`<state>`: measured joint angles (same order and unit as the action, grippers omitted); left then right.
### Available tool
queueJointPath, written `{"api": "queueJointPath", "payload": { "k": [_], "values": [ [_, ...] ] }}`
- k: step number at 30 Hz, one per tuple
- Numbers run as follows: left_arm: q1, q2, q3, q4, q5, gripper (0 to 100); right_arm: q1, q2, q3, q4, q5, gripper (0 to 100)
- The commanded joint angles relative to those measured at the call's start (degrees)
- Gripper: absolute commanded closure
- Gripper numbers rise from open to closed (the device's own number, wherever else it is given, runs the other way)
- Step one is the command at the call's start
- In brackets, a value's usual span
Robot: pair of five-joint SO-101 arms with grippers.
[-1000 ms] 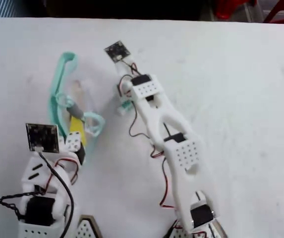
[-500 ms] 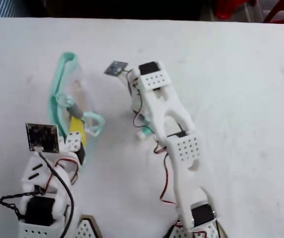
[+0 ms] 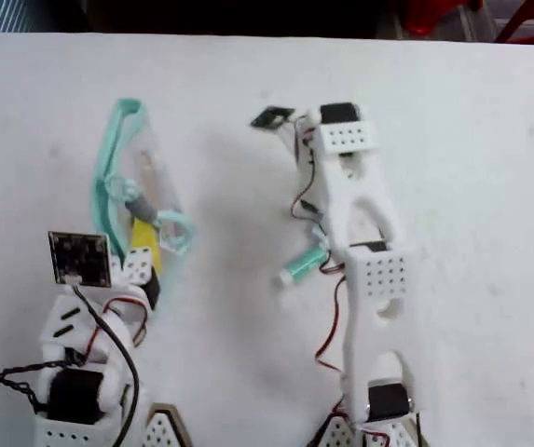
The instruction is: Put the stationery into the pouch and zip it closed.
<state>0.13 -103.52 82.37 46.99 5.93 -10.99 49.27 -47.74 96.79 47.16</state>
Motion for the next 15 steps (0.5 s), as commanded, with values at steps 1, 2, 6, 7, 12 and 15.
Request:
{"api": "queueJointPath", "payload": {
  "k": [1,2,6,7,12,15],
  "values": [
    [0.0,-0.9,-0.8,-2.0,0.4,98,0.7,-10.5,-1.5,1.9,-4.8,98.1],
    [0.0,-0.9,-0.8,-2.0,0.4,98,0.7,-12.7,-1.1,1.9,-6.9,98.1],
    [0.0,-0.9,-0.8,-2.0,0.4,98,0.3,-22.5,6.9,1.9,-14.3,98.1],
    [0.0,-0.9,-0.8,-2.1,0.4,98,0.1,-25.1,10.5,1.8,-16.3,98.1],
    [0.0,-0.9,-0.8,-2.1,0.4,98,-0.9,-35.5,28.0,0.7,-23.0,98.1],
    [0.0,-0.9,-0.8,-2.1,0.4,98,-0.3,-40.8,37.2,-3.7,-27.9,98.1]
  ]
}}
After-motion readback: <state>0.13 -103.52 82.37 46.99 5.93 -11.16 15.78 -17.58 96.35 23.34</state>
